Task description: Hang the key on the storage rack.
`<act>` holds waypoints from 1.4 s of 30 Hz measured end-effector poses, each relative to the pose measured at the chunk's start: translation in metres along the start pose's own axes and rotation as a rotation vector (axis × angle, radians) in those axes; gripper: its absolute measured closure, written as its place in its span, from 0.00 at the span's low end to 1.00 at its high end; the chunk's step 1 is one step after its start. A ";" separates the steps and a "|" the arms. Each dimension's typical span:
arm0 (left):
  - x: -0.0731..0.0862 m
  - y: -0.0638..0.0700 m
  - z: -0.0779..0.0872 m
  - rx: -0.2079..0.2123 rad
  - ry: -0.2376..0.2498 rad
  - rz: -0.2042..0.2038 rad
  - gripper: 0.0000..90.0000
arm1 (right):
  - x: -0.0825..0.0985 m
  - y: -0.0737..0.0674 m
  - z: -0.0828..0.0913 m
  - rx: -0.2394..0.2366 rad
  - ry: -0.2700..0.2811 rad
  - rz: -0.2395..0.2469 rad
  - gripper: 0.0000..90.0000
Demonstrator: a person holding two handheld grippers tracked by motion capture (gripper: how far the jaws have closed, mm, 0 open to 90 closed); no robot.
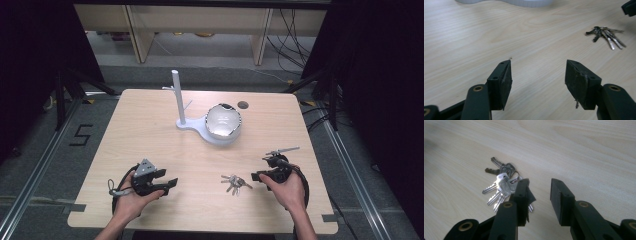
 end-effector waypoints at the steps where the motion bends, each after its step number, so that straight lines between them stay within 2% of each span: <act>1: 0.001 -0.004 0.002 -0.006 -0.024 -0.032 0.41 | -0.001 0.001 0.000 0.002 -0.028 0.013 0.77; 3: 0.001 -0.004 0.002 -0.016 -0.013 -0.021 0.40 | -0.005 -0.003 -0.001 -0.015 -0.065 -0.028 0.78; 4: 0.003 -0.007 0.004 -0.036 -0.042 -0.054 0.39 | -0.006 -0.003 -0.001 -0.013 -0.084 -0.021 0.78; 5: 0.003 -0.007 0.003 -0.034 -0.024 -0.032 0.39 | -0.008 -0.004 -0.002 -0.013 -0.108 -0.027 0.79; 6: 0.004 -0.008 0.004 -0.031 -0.040 -0.040 0.39 | -0.010 -0.006 -0.004 0.005 -0.128 -0.054 0.79; 7: 0.004 -0.008 0.004 -0.034 -0.031 -0.029 0.39 | -0.012 -0.008 -0.005 -0.003 -0.141 -0.041 0.80; 8: 0.005 -0.009 0.005 -0.034 -0.043 -0.042 0.39 | -0.013 -0.009 -0.006 -0.004 -0.160 -0.041 0.80; 9: 0.005 -0.008 0.005 -0.032 -0.034 -0.027 0.39 | -0.016 -0.010 -0.007 0.002 -0.177 -0.045 0.81; 10: 0.005 -0.006 0.005 -0.027 -0.028 -0.018 0.39 | -0.018 -0.012 -0.008 -0.011 -0.183 -0.037 0.81; 11: 0.005 -0.006 0.005 -0.024 -0.036 -0.022 0.39 | -0.020 -0.016 -0.007 -0.013 -0.223 -0.091 0.82; 13: 0.005 -0.006 0.005 -0.023 -0.036 -0.015 0.39 | -0.022 -0.016 -0.009 -0.008 -0.230 -0.075 0.83; 16: 0.005 -0.005 0.005 -0.018 -0.031 -0.020 0.39 | -0.031 -0.025 -0.015 -0.024 -0.295 -0.114 0.85; 17: 0.005 -0.005 0.005 -0.018 -0.031 -0.020 0.39 | -0.033 -0.024 -0.017 -0.017 -0.294 -0.089 0.85; 18: 0.006 -0.005 0.005 -0.015 -0.038 -0.021 0.39 | -0.034 -0.028 -0.020 -0.024 -0.308 -0.124 0.85; 19: 0.006 -0.005 0.005 -0.015 -0.038 -0.021 0.39 | -0.034 -0.028 -0.020 -0.024 -0.308 -0.124 0.85; 20: 0.007 -0.004 0.004 -0.010 -0.040 -0.021 0.39 | -0.035 -0.027 -0.024 -0.030 -0.338 -0.107 0.85; 21: 0.008 -0.004 0.004 -0.019 -0.043 -0.020 0.39 | -0.035 -0.029 -0.028 -0.012 -0.343 -0.125 0.85; 22: 0.008 -0.003 0.004 -0.016 -0.042 -0.015 0.39 | -0.035 -0.027 -0.030 -0.016 -0.360 -0.084 0.84; 24: 0.010 -0.005 0.004 -0.008 -0.065 -0.044 0.39 | -0.034 -0.028 -0.034 -0.010 -0.372 -0.075 0.80; 26: 0.011 -0.004 0.003 -0.012 -0.066 -0.041 0.39 | -0.032 -0.029 -0.038 -0.013 -0.379 -0.054 0.75; 27: 0.011 -0.003 0.002 -0.009 -0.063 -0.032 0.39 | -0.031 -0.030 -0.039 0.003 -0.374 -0.044 0.72; 28: 0.011 -0.003 0.003 -0.004 -0.076 -0.047 0.39 | -0.030 -0.030 -0.041 0.013 -0.382 -0.037 0.68; 29: 0.011 -0.003 0.003 -0.003 -0.072 -0.045 0.39 | -0.030 -0.029 -0.042 0.017 -0.378 -0.005 0.64; 30: 0.011 -0.003 0.002 -0.003 -0.072 -0.044 0.39 | -0.029 -0.031 -0.042 0.034 -0.398 -0.023 0.60; 31: 0.011 -0.003 0.002 -0.003 -0.072 -0.044 0.39 | -0.028 -0.028 -0.045 0.048 -0.377 0.031 0.57; 33: 0.011 -0.003 0.002 -0.010 -0.069 -0.046 0.39 | -0.026 -0.030 -0.046 0.061 -0.392 0.027 0.54; 34: 0.011 -0.003 0.001 -0.005 -0.074 -0.052 0.39 | -0.024 -0.035 -0.047 0.091 -0.428 -0.012 0.51; 36: 0.012 -0.003 0.001 -0.006 -0.074 -0.050 0.39 | -0.023 -0.040 -0.049 0.088 -0.440 -0.017 0.47; 37: 0.012 -0.002 0.000 0.000 -0.067 -0.038 0.39 | -0.023 -0.043 -0.050 0.096 -0.443 -0.037 0.45; 38: 0.013 -0.002 0.001 0.001 -0.073 -0.046 0.39 | -0.023 -0.045 -0.052 0.116 -0.441 -0.043 0.44; 39: 0.013 -0.002 0.001 0.001 -0.073 -0.046 0.39 | -0.023 -0.045 -0.052 0.116 -0.441 -0.043 0.44; 40: 0.013 -0.003 0.001 0.004 -0.079 -0.050 0.39 | -0.024 -0.048 -0.056 0.136 -0.433 -0.069 0.41; 42: 0.014 -0.003 0.001 0.000 -0.075 -0.054 0.39 | -0.024 -0.048 -0.056 0.141 -0.454 -0.056 0.40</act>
Point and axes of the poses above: each handheld gripper's, and its own axes: z roughly backward along the jaws, x roughly out of its underside, y roughly to its right, the point moved 5 cm from there along -z, roughly forward along the jaws, and after that the axes turned 7 degrees about -x, right-handed, at the moved point
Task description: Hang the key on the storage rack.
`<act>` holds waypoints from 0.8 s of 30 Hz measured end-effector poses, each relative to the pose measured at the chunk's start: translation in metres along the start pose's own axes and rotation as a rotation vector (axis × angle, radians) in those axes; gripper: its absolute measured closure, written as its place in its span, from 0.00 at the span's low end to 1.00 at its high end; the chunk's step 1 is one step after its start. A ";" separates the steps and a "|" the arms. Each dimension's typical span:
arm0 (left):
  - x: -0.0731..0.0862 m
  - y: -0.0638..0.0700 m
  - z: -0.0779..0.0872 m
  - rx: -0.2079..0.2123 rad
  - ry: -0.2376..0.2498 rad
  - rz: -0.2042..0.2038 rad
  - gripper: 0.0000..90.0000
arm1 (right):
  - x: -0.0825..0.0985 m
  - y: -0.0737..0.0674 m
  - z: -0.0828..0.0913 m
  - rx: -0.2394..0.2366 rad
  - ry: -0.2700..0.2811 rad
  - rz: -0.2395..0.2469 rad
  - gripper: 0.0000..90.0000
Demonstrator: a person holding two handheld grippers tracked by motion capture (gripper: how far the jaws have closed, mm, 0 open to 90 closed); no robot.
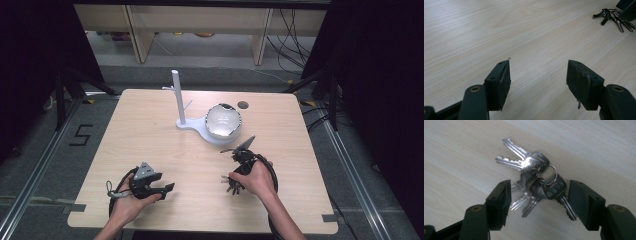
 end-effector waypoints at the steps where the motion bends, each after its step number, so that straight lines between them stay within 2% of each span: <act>1: 0.000 0.000 0.000 0.000 0.000 0.000 0.39 | 0.000 0.000 0.000 0.000 0.000 0.000 0.40; 2: 0.000 0.002 0.000 0.006 0.004 0.011 0.39 | -0.001 -0.002 -0.003 0.015 0.017 -0.022 0.40; 3: 0.001 0.001 0.000 0.009 -0.011 -0.005 0.39 | -0.002 -0.001 -0.003 0.007 0.005 0.013 0.40; 4: 0.001 0.001 0.000 0.006 -0.006 0.000 0.39 | -0.001 -0.004 -0.003 0.012 -0.009 -0.021 0.40; 7: 0.001 0.001 -0.001 0.004 -0.007 -0.001 0.39 | -0.002 -0.007 -0.005 0.022 -0.003 -0.033 0.40; 9: 0.001 0.001 -0.001 0.008 -0.010 -0.002 0.39 | -0.002 -0.008 -0.007 0.039 -0.007 -0.029 0.39; 10: 0.001 0.002 -0.001 0.007 -0.010 -0.006 0.39 | -0.002 -0.008 -0.009 0.074 0.012 -0.014 0.40; 11: 0.001 0.002 -0.001 -0.002 -0.007 -0.002 0.39 | -0.002 -0.007 -0.008 0.074 -0.004 0.004 0.40; 12: 0.002 0.002 -0.001 0.001 -0.008 -0.006 0.39 | -0.002 -0.007 -0.009 0.094 0.004 0.005 0.41; 13: 0.002 0.002 -0.001 0.001 -0.008 -0.006 0.39 | -0.002 -0.007 -0.009 0.094 0.004 0.005 0.41; 14: 0.002 0.001 -0.001 0.001 -0.010 -0.005 0.39 | 0.001 -0.009 -0.009 0.118 -0.005 -0.012 0.42; 15: 0.001 0.002 -0.002 0.007 -0.003 0.004 0.39 | 0.001 -0.009 -0.009 0.107 -0.007 -0.004 0.42; 16: 0.002 0.002 -0.002 0.003 -0.003 0.002 0.39 | 0.002 -0.010 -0.009 0.126 -0.002 -0.006 0.43; 17: 0.002 0.002 -0.002 0.010 -0.005 0.003 0.39 | 0.002 -0.009 -0.009 0.126 0.000 0.022 0.43; 18: 0.002 0.002 -0.002 0.010 -0.005 0.003 0.39 | 0.002 -0.009 -0.009 0.126 0.000 0.022 0.43; 19: 0.002 0.002 -0.002 0.014 -0.010 0.004 0.39 | 0.003 -0.012 -0.009 0.125 0.000 -0.005 0.46; 21: 0.002 0.002 -0.002 0.016 -0.012 0.000 0.39 | 0.004 -0.012 -0.009 0.134 0.016 -0.007 0.51; 23: 0.002 0.004 -0.002 0.012 0.003 0.011 0.39 | 0.004 -0.011 -0.008 0.129 0.002 -0.005 0.54; 24: 0.002 0.004 -0.002 0.013 0.004 0.016 0.39 | 0.005 -0.011 -0.006 0.119 -0.008 -0.003 0.60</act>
Point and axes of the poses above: each handheld gripper's, and its own axes: z roughly backward along the jaws, x roughly out of its underside, y roughly to its right, the point moved 5 cm from there along -z, roughly forward along the jaws, and after that the axes turned 7 degrees about -x, right-handed, at the moved point
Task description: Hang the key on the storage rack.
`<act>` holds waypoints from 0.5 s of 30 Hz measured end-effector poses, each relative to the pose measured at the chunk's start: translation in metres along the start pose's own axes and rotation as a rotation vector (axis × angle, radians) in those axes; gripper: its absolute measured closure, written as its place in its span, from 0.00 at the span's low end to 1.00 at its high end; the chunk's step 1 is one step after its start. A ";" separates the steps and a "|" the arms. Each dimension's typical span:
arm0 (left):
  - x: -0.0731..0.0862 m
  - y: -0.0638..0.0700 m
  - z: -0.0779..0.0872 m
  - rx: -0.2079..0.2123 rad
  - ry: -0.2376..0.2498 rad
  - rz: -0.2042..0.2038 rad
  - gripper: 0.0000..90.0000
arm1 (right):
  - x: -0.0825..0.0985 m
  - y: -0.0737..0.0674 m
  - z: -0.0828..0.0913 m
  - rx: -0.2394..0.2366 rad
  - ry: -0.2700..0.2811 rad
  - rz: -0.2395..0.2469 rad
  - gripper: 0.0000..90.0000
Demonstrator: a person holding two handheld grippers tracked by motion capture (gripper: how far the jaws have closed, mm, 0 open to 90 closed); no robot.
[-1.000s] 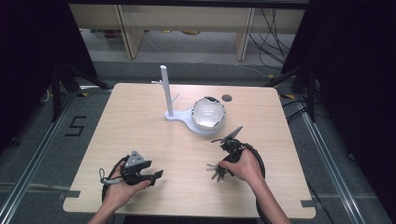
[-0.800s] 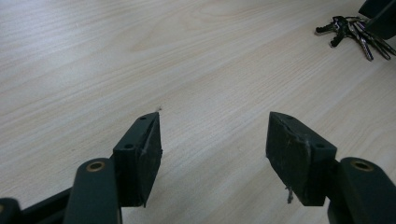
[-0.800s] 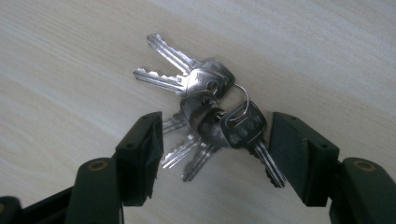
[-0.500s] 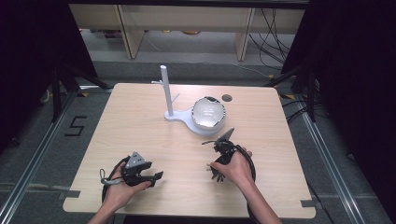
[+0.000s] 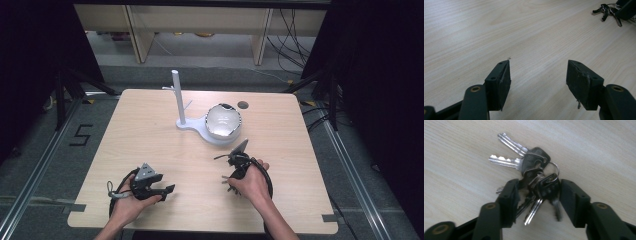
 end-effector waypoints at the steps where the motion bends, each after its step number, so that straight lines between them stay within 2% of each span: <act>1: 0.000 0.000 0.000 0.000 0.000 0.000 0.39 | 0.000 0.002 0.000 -0.001 0.002 0.008 0.62; 2: 0.000 -0.001 0.001 -0.008 -0.009 -0.009 0.40 | 0.001 0.002 0.001 -0.015 0.001 0.000 0.64; 3: 0.001 -0.001 0.001 -0.008 -0.013 -0.003 0.40 | 0.001 0.003 0.001 -0.014 0.001 0.009 0.65; 5: 0.000 -0.002 0.001 -0.008 -0.010 -0.017 0.40 | 0.001 0.004 0.001 -0.013 0.001 0.015 0.65; 6: 0.000 -0.001 0.001 -0.009 0.002 -0.003 0.40 | 0.002 0.005 0.001 -0.005 -0.001 0.008 0.75; 7: 0.000 -0.001 0.001 -0.009 0.002 -0.003 0.40 | 0.002 0.006 0.003 -0.003 0.005 0.016 0.78; 8: 0.000 -0.003 0.002 -0.007 -0.012 -0.021 0.40 | 0.002 0.008 0.001 -0.009 0.020 0.010 0.79; 10: 0.000 -0.003 0.002 -0.001 -0.016 -0.019 0.40 | 0.004 0.009 0.003 -0.027 0.002 0.012 0.80; 12: 0.001 -0.004 0.003 -0.004 -0.028 -0.034 0.40 | 0.004 0.010 0.003 -0.012 0.012 0.022 0.81; 15: 0.001 -0.003 0.002 -0.003 -0.017 -0.022 0.40 | 0.005 0.010 0.003 -0.007 0.017 0.024 0.85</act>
Point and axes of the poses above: each handheld gripper's, and its own axes: z roughly backward along the jaws, x roughly out of its underside, y roughly to its right, the point moved 5 cm from there along -z, roughly forward along the jaws, and after that the axes turned 7 degrees about -x, right-handed, at the moved point
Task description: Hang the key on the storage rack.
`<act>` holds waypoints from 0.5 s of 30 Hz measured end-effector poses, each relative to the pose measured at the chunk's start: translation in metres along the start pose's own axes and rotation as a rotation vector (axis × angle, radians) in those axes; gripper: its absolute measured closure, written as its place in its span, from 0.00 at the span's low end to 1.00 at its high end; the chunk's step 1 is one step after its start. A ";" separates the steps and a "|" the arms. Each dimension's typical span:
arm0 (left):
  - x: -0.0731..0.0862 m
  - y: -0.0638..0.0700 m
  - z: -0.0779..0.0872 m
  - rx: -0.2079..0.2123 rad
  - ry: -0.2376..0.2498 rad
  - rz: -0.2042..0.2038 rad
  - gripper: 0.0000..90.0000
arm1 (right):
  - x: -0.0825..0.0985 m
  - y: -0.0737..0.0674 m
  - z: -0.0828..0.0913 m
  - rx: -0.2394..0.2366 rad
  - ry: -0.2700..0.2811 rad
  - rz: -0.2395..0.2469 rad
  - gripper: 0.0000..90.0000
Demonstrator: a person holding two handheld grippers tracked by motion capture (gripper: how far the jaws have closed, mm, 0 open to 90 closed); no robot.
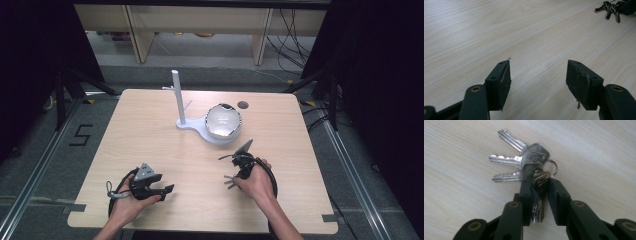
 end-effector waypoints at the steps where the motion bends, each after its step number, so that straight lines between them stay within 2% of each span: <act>1: 0.000 -0.001 0.000 -0.004 -0.002 -0.010 0.40 | 0.000 0.001 0.001 0.013 -0.005 -0.003 0.90; 2: 0.000 -0.001 0.001 -0.006 0.000 -0.009 0.40 | 0.000 0.003 0.002 0.023 0.002 0.002 0.96; 3: -0.001 0.001 0.000 0.000 0.009 0.002 0.40 | 0.000 0.006 0.001 -0.002 0.016 0.011 0.96; 5: -0.001 0.000 0.000 0.003 0.001 -0.012 0.40 | 0.001 0.008 0.001 0.003 0.017 0.022 0.96; 6: -0.001 0.002 -0.001 0.002 0.011 -0.002 0.40 | 0.002 0.008 0.003 -0.004 -0.001 0.011 0.96; 7: -0.001 0.002 0.000 0.003 0.001 -0.024 0.40 | 0.002 0.008 0.003 0.001 0.000 0.016 0.96; 9: -0.004 0.004 0.001 0.013 0.006 -0.032 0.40 | 0.002 0.008 0.003 0.002 0.021 0.015 0.96; 10: -0.005 0.005 0.002 0.021 -0.002 -0.047 0.40 | 0.002 0.009 0.006 -0.005 0.015 0.036 0.96; 12: -0.007 0.006 0.001 0.023 0.007 -0.052 0.40 | 0.002 0.006 0.014 -0.011 0.025 0.039 0.96; 14: -0.014 0.011 0.001 0.030 0.022 -0.065 0.39 | 0.001 0.005 0.024 -0.026 0.010 0.061 0.96; 15: -0.021 0.016 0.002 0.046 0.025 -0.103 0.38 | -0.001 0.005 0.029 -0.016 0.023 0.102 0.96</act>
Point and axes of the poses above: each handheld gripper's, and its own axes: z roughly backward along the jaws, x roughly out of its underside, y roughly to its right, the point moved 5 cm from there along -z, roughly forward along the jaws, and after that the axes turned 7 degrees about -x, right-handed, at the moved point
